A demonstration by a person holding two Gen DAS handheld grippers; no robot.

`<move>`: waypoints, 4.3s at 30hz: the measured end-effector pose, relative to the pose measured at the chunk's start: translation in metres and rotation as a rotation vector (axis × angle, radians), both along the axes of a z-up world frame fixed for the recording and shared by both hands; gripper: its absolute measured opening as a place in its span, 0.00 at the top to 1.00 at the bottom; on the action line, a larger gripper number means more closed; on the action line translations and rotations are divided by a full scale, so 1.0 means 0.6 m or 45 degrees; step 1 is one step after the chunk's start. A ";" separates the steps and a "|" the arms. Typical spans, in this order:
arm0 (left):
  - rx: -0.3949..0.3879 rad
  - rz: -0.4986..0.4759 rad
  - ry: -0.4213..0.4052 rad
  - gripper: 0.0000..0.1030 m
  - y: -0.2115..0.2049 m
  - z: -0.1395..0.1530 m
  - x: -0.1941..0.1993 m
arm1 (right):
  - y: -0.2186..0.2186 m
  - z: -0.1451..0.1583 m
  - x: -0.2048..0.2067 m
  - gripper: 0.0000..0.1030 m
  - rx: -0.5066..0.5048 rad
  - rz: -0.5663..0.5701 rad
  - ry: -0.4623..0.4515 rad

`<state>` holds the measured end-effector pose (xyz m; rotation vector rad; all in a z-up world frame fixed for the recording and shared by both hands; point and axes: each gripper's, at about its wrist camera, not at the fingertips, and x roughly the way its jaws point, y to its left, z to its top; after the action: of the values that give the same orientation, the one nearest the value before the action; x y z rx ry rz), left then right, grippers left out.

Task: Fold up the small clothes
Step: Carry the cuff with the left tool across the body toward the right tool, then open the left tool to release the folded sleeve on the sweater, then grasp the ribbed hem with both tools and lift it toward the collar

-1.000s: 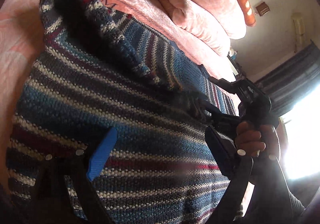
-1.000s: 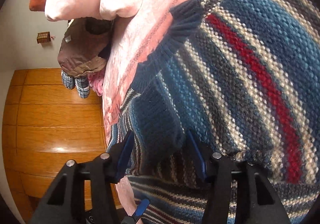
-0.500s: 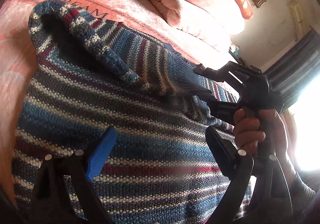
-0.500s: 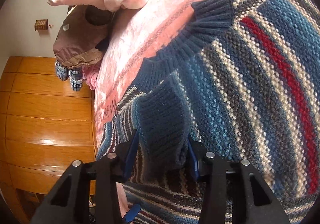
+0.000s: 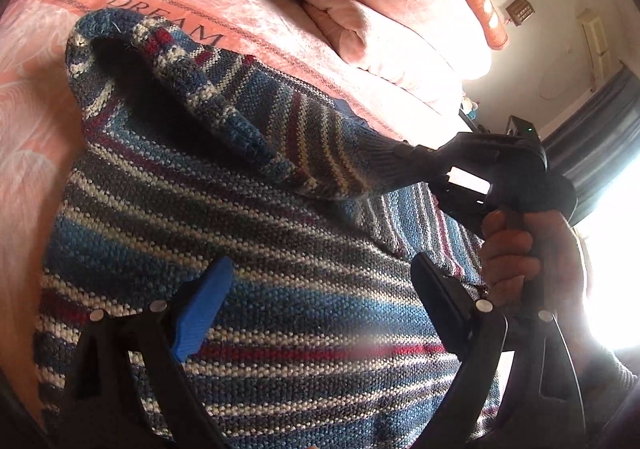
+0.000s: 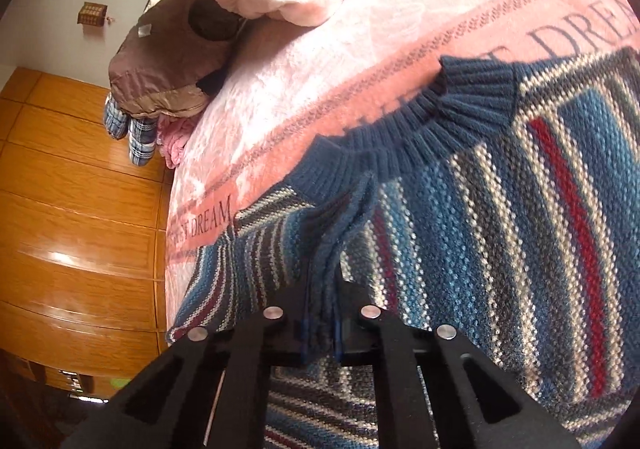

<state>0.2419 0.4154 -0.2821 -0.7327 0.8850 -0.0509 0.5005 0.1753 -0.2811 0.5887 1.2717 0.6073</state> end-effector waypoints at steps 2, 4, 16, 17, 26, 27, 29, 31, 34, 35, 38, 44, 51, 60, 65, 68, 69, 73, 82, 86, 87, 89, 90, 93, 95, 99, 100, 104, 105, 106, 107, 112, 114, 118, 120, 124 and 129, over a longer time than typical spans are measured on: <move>0.008 0.008 -0.004 0.13 0.002 0.001 -0.001 | 0.002 0.026 0.003 0.93 -0.014 0.020 -0.041; 0.014 0.011 -0.007 0.13 0.004 0.002 -0.001 | 0.004 0.054 0.008 0.93 -0.031 0.035 -0.077; 0.041 -0.001 -0.013 0.13 -0.007 0.003 0.001 | -0.060 0.190 0.045 0.93 -0.107 -0.007 -0.249; 0.043 -0.002 -0.013 0.13 -0.009 0.003 0.002 | -0.065 0.193 0.046 0.93 -0.120 -0.009 -0.253; 0.055 -0.016 -0.011 0.13 -0.012 0.000 0.005 | -0.123 0.176 0.042 0.93 -0.181 -0.037 -0.235; 0.057 -0.016 -0.010 0.13 -0.012 -0.001 0.006 | -0.131 0.170 0.041 0.93 -0.183 -0.044 -0.226; 0.058 -0.018 -0.006 0.13 -0.013 -0.002 0.006 | -0.145 0.155 0.039 0.93 -0.191 -0.060 -0.209; 0.059 -0.021 -0.002 0.13 -0.014 -0.003 0.007 | -0.159 0.139 0.040 0.93 -0.199 -0.079 -0.185; 0.064 -0.027 -0.002 0.13 -0.014 -0.003 0.008 | -0.177 0.109 0.039 0.93 -0.221 -0.095 -0.150; 0.062 -0.028 -0.002 0.13 -0.014 -0.003 0.009 | -0.183 0.098 0.039 0.93 -0.230 -0.100 -0.140; 0.060 -0.023 0.002 0.13 -0.011 -0.005 0.010 | -0.203 0.065 0.037 0.93 -0.233 -0.130 -0.103; 0.077 -0.033 0.014 0.13 -0.013 -0.011 0.012 | -0.226 0.010 0.023 0.93 -0.243 -0.135 -0.058; 0.051 -0.027 -0.024 0.13 0.000 0.000 0.012 | -0.254 -0.036 0.016 0.86 -0.289 -0.156 -0.038; -0.164 -0.085 -0.165 0.11 0.131 0.060 0.116 | -0.261 -0.003 0.047 0.83 -0.064 -0.111 -0.087; -0.346 -0.208 0.081 0.11 0.166 -0.033 0.249 | -0.251 -0.077 0.073 1.00 -0.048 -0.054 0.020; -0.376 -0.239 0.170 0.15 0.171 -0.073 0.264 | -0.276 -0.067 0.067 1.00 -0.003 -0.075 0.019; -0.375 -0.255 0.160 0.15 0.170 -0.062 0.259 | -0.279 -0.059 0.057 0.95 0.012 -0.058 0.011; -0.595 -0.422 0.013 0.13 0.142 -0.028 0.213 | -0.250 -0.063 -0.002 0.94 0.069 0.135 0.020; -0.540 -0.458 0.057 0.12 0.090 -0.028 0.189 | -0.281 -0.041 -0.055 0.88 0.041 0.068 -0.016; -0.467 -0.443 0.230 0.12 0.077 -0.066 0.181 | -0.344 -0.086 -0.049 0.98 -0.041 -0.069 0.068; -0.476 -0.422 0.206 0.12 0.081 -0.067 0.176 | -0.353 -0.097 -0.050 1.00 -0.017 -0.077 0.089; -0.505 -0.345 0.242 0.11 0.091 -0.054 0.166 | -0.363 -0.079 -0.057 0.94 0.016 -0.112 0.085; -0.536 -0.311 0.242 0.10 0.098 -0.041 0.154 | -0.370 -0.058 -0.064 0.75 0.067 -0.130 0.068; -0.552 -0.312 0.197 0.08 0.116 0.012 0.087 | -0.394 0.013 -0.103 0.71 0.110 -0.103 0.009; -0.523 -0.321 0.203 0.07 0.127 0.042 0.023 | -0.419 0.049 -0.151 0.70 0.106 -0.079 -0.003; -0.527 -0.316 0.226 0.06 0.146 0.083 -0.127 | -0.475 0.089 -0.275 0.58 0.074 -0.035 0.001; -0.524 -0.321 0.227 0.06 0.148 0.092 -0.163 | -0.490 0.092 -0.310 0.47 0.056 -0.040 0.003; -0.519 -0.335 0.271 0.05 0.148 0.103 -0.282 | -0.524 0.085 -0.433 0.38 0.006 -0.045 0.052; -0.542 -0.341 0.292 0.05 0.144 0.096 -0.303 | -0.527 0.080 -0.457 0.38 0.002 -0.044 0.072; -0.563 -0.345 0.316 0.05 0.138 0.088 -0.322 | -0.530 0.072 -0.477 0.38 0.014 -0.054 0.099; -0.578 -0.346 0.337 0.05 0.132 0.078 -0.338 | -0.547 0.060 -0.503 0.37 0.026 -0.064 0.132; -0.623 -0.287 0.534 0.05 0.095 -0.003 -0.390 | -0.530 0.016 -0.565 0.39 0.009 -0.088 0.238; -0.645 -0.278 0.564 0.05 0.080 -0.026 -0.398 | -0.525 0.004 -0.582 0.40 0.002 -0.100 0.262; -0.677 -0.251 0.622 0.05 0.059 -0.059 -0.404 | -0.506 -0.020 -0.597 0.50 -0.050 -0.094 0.306; -0.704 -0.236 0.633 0.05 0.051 -0.068 -0.408 | -0.499 -0.031 -0.603 0.53 -0.045 -0.094 0.326; -0.699 -0.191 0.625 0.07 0.046 -0.066 -0.406 | -0.492 -0.049 -0.611 0.53 -0.019 -0.110 0.354; -0.680 -0.149 0.674 0.25 0.051 -0.072 -0.404 | -0.488 -0.075 -0.614 0.53 -0.001 -0.138 0.399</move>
<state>-0.0003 0.4460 -0.3251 -1.2222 1.4471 -0.2098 0.1321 -0.1175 -0.3262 0.7682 1.5216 0.4348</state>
